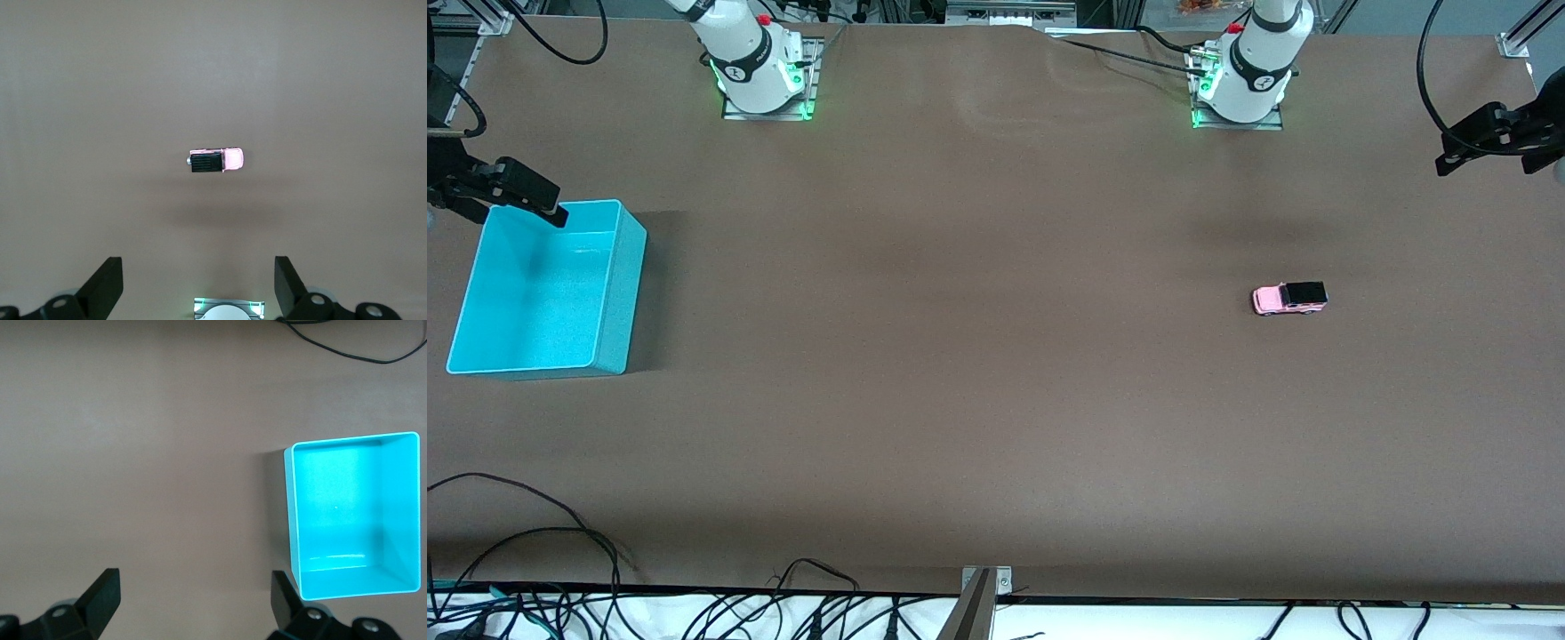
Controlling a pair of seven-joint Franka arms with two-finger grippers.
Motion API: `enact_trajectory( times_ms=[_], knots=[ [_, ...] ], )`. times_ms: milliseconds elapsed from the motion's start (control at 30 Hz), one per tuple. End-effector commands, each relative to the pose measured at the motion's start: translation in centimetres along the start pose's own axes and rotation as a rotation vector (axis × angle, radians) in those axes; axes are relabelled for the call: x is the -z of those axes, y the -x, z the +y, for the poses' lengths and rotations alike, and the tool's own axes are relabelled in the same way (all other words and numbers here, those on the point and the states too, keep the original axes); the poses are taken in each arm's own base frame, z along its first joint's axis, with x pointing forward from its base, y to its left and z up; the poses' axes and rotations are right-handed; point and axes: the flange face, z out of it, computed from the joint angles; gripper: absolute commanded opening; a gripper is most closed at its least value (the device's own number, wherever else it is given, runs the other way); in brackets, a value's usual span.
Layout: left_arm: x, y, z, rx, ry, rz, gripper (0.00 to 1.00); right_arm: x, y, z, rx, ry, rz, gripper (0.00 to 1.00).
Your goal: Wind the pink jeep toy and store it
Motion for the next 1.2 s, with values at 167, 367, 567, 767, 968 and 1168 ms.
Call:
enact_trajectory(
  times_ms=[167,367,567,767,968,1168],
  knots=[
    [0.3,0.7,-0.9,0.021,0.017,0.002,1.00,0.6,0.0,0.0,0.014,-0.010,0.000,1.00],
    [-0.4,0.6,-1.3,0.030,0.013,-0.012,1.00,0.6,-0.1,0.2,0.011,-0.010,0.005,1.00],
    [-1.8,0.2,-1.6,0.034,0.006,-0.021,1.00,0.7,-0.1,0.2,0.011,-0.010,0.008,1.00],
    [-2.8,0.1,-2.5,0.050,0.007,-0.016,1.00,0.5,-0.2,-0.1,0.016,-0.011,0.005,1.00],
    [-4.4,-0.2,-3.2,0.066,0.009,-0.020,1.00,0.4,-0.2,-0.1,0.013,-0.011,0.003,1.00],
    [-6.4,-0.3,-3.3,0.065,0.011,-0.041,1.00,0.4,-0.2,0.1,0.011,-0.010,0.003,1.00]
  ],
)
